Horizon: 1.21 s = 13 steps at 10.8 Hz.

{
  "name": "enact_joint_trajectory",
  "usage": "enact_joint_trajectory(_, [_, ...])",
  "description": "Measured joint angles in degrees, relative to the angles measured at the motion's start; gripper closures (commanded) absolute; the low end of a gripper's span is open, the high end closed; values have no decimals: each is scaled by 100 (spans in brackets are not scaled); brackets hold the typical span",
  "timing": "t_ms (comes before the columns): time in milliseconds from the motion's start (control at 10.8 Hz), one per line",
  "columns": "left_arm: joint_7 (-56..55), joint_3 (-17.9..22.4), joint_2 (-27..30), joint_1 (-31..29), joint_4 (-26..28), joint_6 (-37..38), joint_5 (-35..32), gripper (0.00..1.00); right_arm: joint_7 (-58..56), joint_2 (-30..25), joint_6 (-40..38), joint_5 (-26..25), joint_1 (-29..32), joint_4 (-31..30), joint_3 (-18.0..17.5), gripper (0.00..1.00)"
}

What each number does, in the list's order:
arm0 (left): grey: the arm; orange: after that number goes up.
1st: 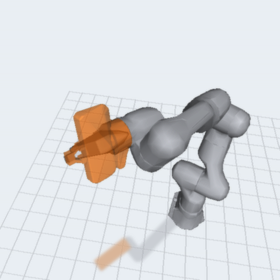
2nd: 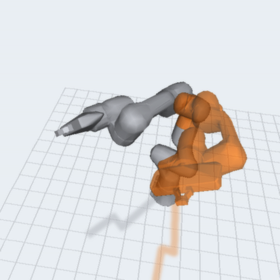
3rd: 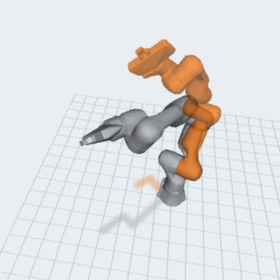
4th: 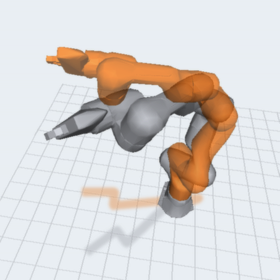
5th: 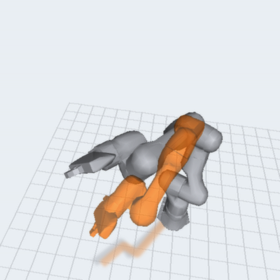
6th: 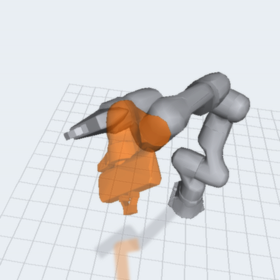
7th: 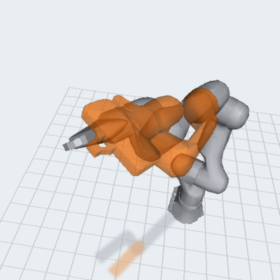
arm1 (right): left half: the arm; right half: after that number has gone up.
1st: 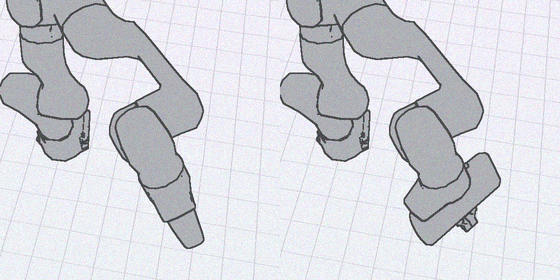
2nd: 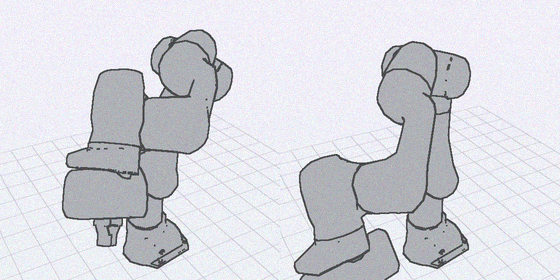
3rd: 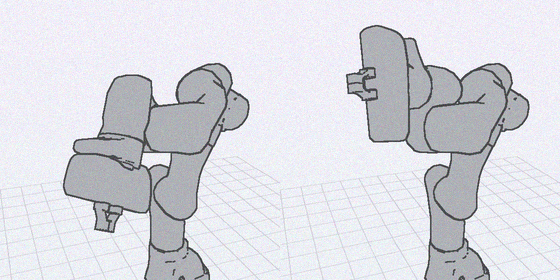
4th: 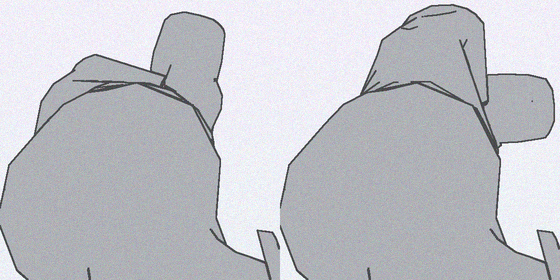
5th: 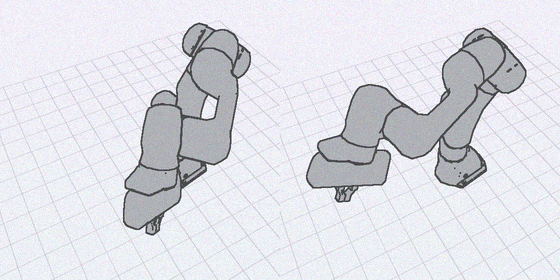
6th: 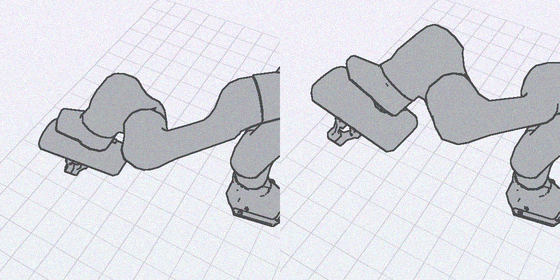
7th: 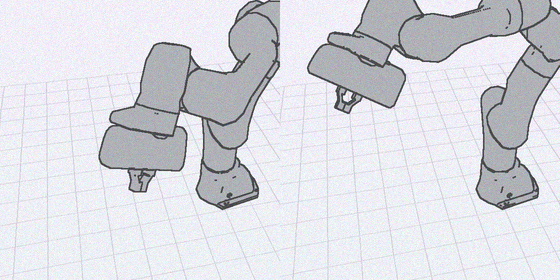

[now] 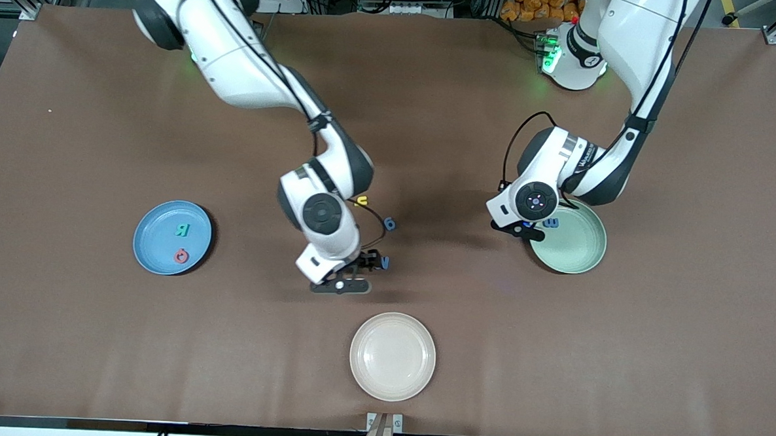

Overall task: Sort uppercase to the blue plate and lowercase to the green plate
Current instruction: 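Carry the pink letter to the green plate while the right gripper lowers, then release the pink letter while the right gripper grasps the blue M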

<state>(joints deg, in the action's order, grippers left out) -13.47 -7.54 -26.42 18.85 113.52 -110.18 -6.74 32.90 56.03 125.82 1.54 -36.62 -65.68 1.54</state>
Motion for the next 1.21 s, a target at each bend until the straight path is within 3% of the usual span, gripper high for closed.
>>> enact_joint_trajectory(186, [-205, -1, 0, -40, 48, 25, -690, 100, 90, 222, -2, 100, -398, 134, 262, 0])
enact_joint_trajectory(371, [-252, 7, -1, -289, 145, 35, -1343, 100, 139, 371, -3, 503, -820, 205, 700, 0])
enact_joint_trajectory(649, [-252, 16, -1, -859, 217, -16, -2191, 95, 144, 398, -34, 612, -906, 265, 822, 0])
enact_joint_trajectory(742, [-252, 16, 0, -937, 212, -80, -2247, 87, 144, 401, -39, 615, -906, 279, 847, 0])
enact_joint_trajectory(835, [-253, 8, 2, -940, 200, -129, -2249, 33, 144, 403, -38, 618, -906, 286, 873, 0])
enact_joint_trajectory(928, [-324, -14, 3, -917, 191, -143, -2249, 0, 144, 411, -37, 619, -906, 288, 891, 0])
enact_joint_trajectory(1206, [-538, -41, 17, -857, 185, -154, -2249, 0, 145, 461, 10, 624, -906, 288, 899, 0])
